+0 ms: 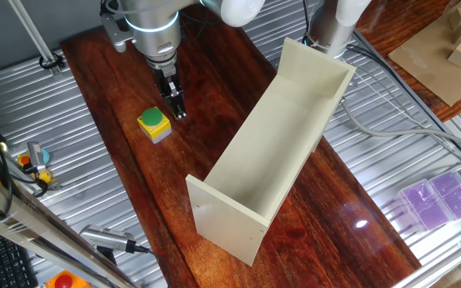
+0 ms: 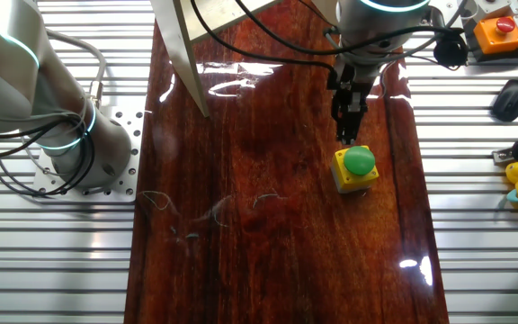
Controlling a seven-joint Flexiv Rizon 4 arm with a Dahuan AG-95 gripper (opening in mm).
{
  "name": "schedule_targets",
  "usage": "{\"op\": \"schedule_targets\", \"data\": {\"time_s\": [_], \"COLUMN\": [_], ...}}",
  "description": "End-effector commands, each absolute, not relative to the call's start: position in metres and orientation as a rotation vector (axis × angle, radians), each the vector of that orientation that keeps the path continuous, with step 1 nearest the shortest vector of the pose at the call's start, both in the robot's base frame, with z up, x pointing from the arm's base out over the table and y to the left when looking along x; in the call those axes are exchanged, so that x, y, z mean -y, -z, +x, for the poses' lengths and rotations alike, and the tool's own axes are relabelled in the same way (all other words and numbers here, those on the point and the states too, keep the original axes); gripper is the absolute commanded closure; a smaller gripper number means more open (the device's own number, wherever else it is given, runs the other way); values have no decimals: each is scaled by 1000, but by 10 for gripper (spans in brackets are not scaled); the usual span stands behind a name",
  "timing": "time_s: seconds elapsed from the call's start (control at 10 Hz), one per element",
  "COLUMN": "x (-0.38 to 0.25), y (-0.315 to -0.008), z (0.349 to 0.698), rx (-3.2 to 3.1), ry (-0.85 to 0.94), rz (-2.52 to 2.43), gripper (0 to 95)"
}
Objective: Put the object on the shelf
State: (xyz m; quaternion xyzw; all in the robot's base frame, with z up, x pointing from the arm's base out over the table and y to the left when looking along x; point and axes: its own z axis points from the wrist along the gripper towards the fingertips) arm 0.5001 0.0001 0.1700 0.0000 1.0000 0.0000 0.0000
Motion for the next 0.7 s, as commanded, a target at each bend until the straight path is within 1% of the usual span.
{"op": "schedule_targets", "data": {"time_s": [0.1,0.7], "x": [0,0], "y": [-170,-170], "z": [500,500], "rx": [-3152,-3153], "ry": [-54,-48], "rz": [60,60], "gripper": [950,950]}}
